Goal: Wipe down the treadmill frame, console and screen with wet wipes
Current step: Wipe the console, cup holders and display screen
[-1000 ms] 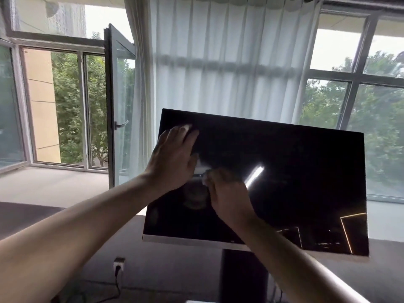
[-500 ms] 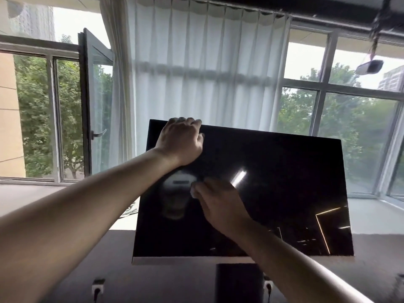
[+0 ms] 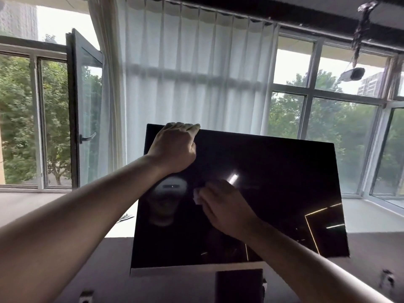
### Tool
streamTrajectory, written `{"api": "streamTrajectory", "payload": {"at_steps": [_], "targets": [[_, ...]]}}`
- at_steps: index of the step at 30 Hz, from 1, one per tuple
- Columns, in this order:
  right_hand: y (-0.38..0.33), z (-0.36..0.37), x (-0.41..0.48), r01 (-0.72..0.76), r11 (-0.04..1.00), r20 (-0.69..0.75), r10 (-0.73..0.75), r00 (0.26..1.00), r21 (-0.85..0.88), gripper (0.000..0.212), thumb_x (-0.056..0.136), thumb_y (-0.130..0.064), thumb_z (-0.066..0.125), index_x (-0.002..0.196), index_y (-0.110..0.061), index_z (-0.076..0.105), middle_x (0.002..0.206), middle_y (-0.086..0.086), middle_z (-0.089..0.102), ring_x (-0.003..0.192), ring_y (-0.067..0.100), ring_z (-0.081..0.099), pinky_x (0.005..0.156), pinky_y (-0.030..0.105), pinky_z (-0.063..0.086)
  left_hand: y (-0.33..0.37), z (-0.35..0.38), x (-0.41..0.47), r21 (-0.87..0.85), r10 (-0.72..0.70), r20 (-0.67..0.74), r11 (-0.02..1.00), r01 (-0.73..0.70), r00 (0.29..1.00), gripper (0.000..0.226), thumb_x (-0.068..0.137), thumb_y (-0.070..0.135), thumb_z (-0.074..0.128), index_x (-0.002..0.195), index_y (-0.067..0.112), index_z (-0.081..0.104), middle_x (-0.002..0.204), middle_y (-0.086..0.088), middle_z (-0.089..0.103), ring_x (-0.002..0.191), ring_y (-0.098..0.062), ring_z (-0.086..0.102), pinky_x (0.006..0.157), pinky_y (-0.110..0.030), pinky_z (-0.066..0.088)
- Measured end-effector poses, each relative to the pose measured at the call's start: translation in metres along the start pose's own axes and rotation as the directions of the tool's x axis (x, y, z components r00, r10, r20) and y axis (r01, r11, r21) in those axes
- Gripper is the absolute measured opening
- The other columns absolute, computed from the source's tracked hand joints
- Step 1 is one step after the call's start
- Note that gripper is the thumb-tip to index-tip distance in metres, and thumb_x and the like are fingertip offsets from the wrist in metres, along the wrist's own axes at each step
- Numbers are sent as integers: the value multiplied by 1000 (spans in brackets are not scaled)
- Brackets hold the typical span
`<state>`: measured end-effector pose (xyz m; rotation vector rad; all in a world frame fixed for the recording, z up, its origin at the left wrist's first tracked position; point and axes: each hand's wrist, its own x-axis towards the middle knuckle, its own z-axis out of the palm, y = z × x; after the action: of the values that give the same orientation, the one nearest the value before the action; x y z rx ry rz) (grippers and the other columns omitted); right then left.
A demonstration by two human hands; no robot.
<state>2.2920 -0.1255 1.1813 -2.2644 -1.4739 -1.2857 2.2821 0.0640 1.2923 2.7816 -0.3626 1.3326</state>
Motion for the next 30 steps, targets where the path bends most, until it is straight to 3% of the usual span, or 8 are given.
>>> {"api": "streamTrajectory", "payload": {"at_steps": [3, 7, 13, 16, 20, 22, 26, 30], "targets": [[32, -12, 12, -126, 990, -79, 121, 989, -63, 9, 91, -11, 58, 94, -19, 62, 90, -2, 62, 80, 22, 58, 75, 40, 49, -1, 0, -2, -13, 14, 8, 1000, -14, 1000, 59, 98, 15, 46, 157, 12, 39, 158, -6, 45, 148, -22, 37, 123, -32, 18], [45, -13, 51, -392, 919, -327, 382, 864, 37, 10, 94, -7, 56, 92, -16, 60, 90, -1, 64, 80, 24, 61, 74, 41, 52, -2, 1, -1, -7, 21, 10, 1000, -21, 1000, 60, 97, 14, 46, 157, 14, 39, 158, -5, 46, 147, -21, 38, 122, -31, 18], [16, -2, 22, 1, 998, -65, -5, 998, -67, 9, 92, -11, 55, 95, -12, 64, 84, 5, 58, 75, 27, 56, 72, 41, 47, -5, 0, -1, -15, 26, 16, 1000, -26, 1000, 59, 97, 13, 46, 155, 15, 42, 156, -5, 48, 146, -21, 40, 121, -31, 21], [51, -18, 32, -186, 977, -228, 160, 961, -100, 11, 95, -8, 61, 88, -17, 60, 84, 0, 60, 76, 25, 59, 75, 42, 48, -5, 1, -1, -17, 25, 18, 1000, -25, 1000, 60, 97, 13, 47, 156, 15, 41, 157, -4, 48, 147, -21, 39, 121, -31, 19], [52, -16, 73, -391, 916, -370, 395, 841, 89, 12, 98, -11, 52, 87, -15, 57, 85, -1, 66, 74, 24, 63, 73, 42, 52, -5, 4, 1, -12, 10, 14, 1000, -10, 1000, 59, 97, 14, 48, 155, 15, 42, 156, -2, 49, 146, -20, 40, 122, -32, 20], [30, -3, 76, -333, 936, -322, 353, 879, 116, 11, 96, -10, 51, 89, -14, 58, 84, 0, 65, 73, 25, 61, 71, 41, 51, -5, 3, 1, -6, 6, 17, 1000, -6, 1000, 58, 96, 17, 46, 154, 15, 44, 154, -3, 50, 145, -21, 42, 121, -34, 23], [31, -5, 50, -69, 989, -221, 38, 975, -131, 11, 90, -10, 58, 90, -17, 66, 81, 1, 65, 71, 25, 62, 70, 39, 48, -5, 1, -1, -7, 14, 30, 1000, -14, 999, 66, 89, 22, 33, 153, 14, 45, 153, -5, 52, 144, -22, 43, 121, -34, 24], [72, -28, 58, -316, 941, -354, 257, 900, -121, 15, 95, -12, 56, 88, -22, 64, 82, -7, 67, 75, 17, 66, 73, 36, 46, -3, 1, -1, -6, 4, 29, 1000, -4, 1000, 59, 96, 12, 43, 154, 14, 44, 155, -4, 50, 146, -21, 41, 122, -32, 22]]}}
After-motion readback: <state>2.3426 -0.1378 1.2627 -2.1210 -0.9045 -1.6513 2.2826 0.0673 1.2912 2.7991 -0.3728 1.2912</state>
